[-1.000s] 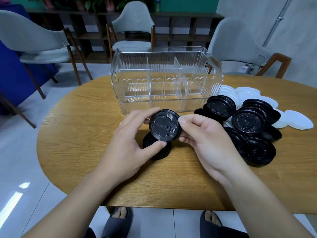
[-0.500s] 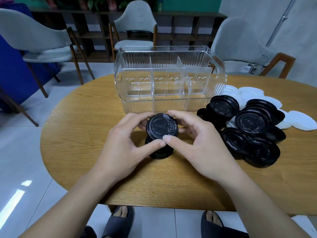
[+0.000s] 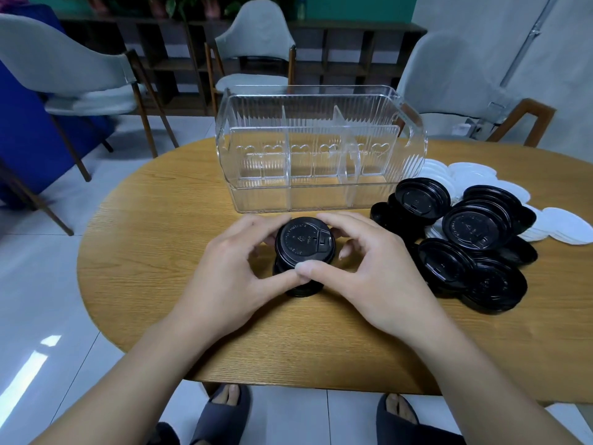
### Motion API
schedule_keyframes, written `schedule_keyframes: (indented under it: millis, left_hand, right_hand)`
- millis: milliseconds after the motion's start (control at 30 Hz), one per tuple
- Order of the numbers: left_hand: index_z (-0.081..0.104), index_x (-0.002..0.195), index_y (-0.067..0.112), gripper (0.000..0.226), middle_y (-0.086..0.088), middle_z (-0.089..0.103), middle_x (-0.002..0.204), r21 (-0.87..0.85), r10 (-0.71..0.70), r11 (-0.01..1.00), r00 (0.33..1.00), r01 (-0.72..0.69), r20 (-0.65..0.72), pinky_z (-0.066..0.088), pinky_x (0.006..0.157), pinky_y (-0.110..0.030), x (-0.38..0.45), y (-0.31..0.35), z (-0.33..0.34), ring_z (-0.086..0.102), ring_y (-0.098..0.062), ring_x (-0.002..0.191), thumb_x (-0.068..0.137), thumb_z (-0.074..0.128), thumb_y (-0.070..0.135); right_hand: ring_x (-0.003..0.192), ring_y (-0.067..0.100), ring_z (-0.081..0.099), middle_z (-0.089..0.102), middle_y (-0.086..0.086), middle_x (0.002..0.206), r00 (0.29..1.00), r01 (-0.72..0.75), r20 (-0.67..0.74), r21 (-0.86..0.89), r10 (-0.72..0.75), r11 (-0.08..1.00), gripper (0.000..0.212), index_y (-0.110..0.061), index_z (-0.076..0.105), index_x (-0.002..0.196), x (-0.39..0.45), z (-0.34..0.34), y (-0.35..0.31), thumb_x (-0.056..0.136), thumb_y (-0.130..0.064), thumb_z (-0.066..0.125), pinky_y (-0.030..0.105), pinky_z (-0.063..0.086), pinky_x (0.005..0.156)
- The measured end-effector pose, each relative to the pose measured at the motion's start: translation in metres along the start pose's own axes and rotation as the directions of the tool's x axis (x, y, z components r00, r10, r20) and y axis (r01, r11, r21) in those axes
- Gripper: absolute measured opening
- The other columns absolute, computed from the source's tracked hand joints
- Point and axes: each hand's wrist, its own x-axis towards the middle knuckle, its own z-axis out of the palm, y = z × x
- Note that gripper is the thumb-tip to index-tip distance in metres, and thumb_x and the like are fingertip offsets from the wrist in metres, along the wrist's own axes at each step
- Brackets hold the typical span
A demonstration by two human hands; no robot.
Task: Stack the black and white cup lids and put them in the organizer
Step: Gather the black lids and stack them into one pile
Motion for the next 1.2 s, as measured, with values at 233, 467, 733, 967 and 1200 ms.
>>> schedule_keyframes:
  millis: [233, 467, 733, 967, 1200]
  left_hand:
    - [0.048, 0.166, 0.042, 0.111, 0.025, 0.058, 0.139, 0.090, -0.074, 0.994, 0.987, 0.062, 0.145, 0.041, 0.108, -0.020, -0.001, -0.005, -0.002, 0.051, -0.003, 0.134, 0.070, 0.091, 0.076]
    - [0.016, 0.175, 0.050, 0.136, 0.029, 0.054, 0.145, 0.176, -0.188, 0.973, 0.949, 0.146, 0.252, 0.039, 0.123, -0.035, -0.004, -0.008, 0.003, 0.041, -0.003, 0.142, 0.066, 0.089, 0.083]
    - [0.014, 0.176, 0.047, 0.130, 0.028, 0.060, 0.142, 0.166, -0.206, 0.972, 0.948, 0.169, 0.242, 0.037, 0.122, -0.034, -0.004, -0.009, 0.007, 0.045, -0.003, 0.139, 0.073, 0.087, 0.074]
    - [0.021, 0.177, 0.039, 0.129, 0.042, 0.049, 0.129, 0.190, -0.216, 0.967, 0.944, 0.171, 0.251, 0.035, 0.116, -0.018, -0.004, -0.011, 0.009, 0.045, 0.003, 0.138, 0.073, 0.091, 0.070]
    - [0.020, 0.177, 0.041, 0.128, 0.034, 0.052, 0.134, 0.184, -0.227, 0.966, 0.939, 0.183, 0.258, 0.025, 0.104, 0.004, -0.003, -0.009, 0.007, 0.044, 0.007, 0.135, 0.074, 0.092, 0.067]
  right_hand:
    - [0.124, 0.001, 0.062, 0.070, -0.026, 0.130, 1.000, -0.010, -0.008, -0.080, 0.009, 0.997, 0.061, -0.039, 0.071, 0.139, 0.001, -0.003, 0.004, 0.084, -0.053, 0.090, 0.023, 0.052, 0.096]
    - [0.122, -0.001, 0.062, 0.065, -0.024, 0.127, 0.995, -0.059, 0.066, -0.139, 0.069, 0.988, 0.064, -0.037, 0.070, 0.140, -0.002, 0.007, 0.008, 0.083, -0.059, 0.089, 0.031, 0.050, 0.110]
    - [0.125, 0.006, 0.059, 0.062, -0.027, 0.129, 0.988, -0.047, 0.129, -0.239, 0.080, 0.970, 0.067, -0.044, 0.064, 0.142, -0.004, 0.011, 0.009, 0.083, -0.071, 0.080, 0.038, 0.049, 0.112]
    - [0.128, 0.000, 0.057, 0.062, -0.028, 0.134, 0.988, -0.047, 0.132, -0.246, 0.081, 0.968, 0.072, -0.038, 0.067, 0.144, -0.001, 0.012, 0.008, 0.081, -0.066, 0.086, 0.025, 0.044, 0.113]
    - [0.137, -0.003, 0.053, 0.060, -0.032, 0.144, 0.966, -0.070, 0.227, -0.220, 0.121, 0.973, 0.074, -0.041, 0.064, 0.150, 0.004, 0.003, 0.009, 0.082, -0.063, 0.087, 0.025, 0.039, 0.120]
